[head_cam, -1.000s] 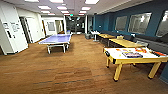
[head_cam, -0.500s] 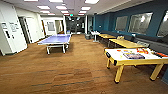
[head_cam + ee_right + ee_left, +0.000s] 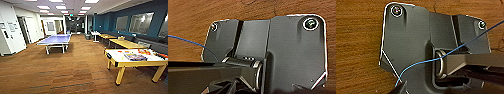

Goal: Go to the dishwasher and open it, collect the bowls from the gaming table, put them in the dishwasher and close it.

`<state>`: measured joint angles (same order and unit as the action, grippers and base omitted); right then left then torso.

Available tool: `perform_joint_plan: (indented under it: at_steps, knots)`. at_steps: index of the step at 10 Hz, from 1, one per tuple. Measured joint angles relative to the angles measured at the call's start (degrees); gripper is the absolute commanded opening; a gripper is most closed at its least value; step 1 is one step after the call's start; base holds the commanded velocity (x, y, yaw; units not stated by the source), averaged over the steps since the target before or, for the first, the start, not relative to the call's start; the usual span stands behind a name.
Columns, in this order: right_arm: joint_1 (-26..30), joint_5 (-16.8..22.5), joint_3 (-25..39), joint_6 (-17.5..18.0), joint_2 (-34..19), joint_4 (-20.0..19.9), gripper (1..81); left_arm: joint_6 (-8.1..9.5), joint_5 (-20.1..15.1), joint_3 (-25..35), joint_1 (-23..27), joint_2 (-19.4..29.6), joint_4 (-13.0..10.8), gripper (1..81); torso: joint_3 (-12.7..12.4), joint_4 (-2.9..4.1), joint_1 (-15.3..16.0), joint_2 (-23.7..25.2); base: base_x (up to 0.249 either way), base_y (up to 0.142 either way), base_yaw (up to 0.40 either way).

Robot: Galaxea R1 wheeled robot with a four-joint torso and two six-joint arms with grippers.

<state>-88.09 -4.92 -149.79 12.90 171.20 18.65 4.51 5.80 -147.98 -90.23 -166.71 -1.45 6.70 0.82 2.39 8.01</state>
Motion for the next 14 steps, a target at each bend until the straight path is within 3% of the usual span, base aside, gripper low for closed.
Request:
perform_joint_plan:
  at_steps: [14]
  knots:
    - [0.0,0.0,0.0,-0.02,0.02,0.0,81.1,-0.07,0.0,-2.9,0.0,-2.36,0.0,81.1,0.0,0.0,0.0,0.0,0.137,0.0,0.0]
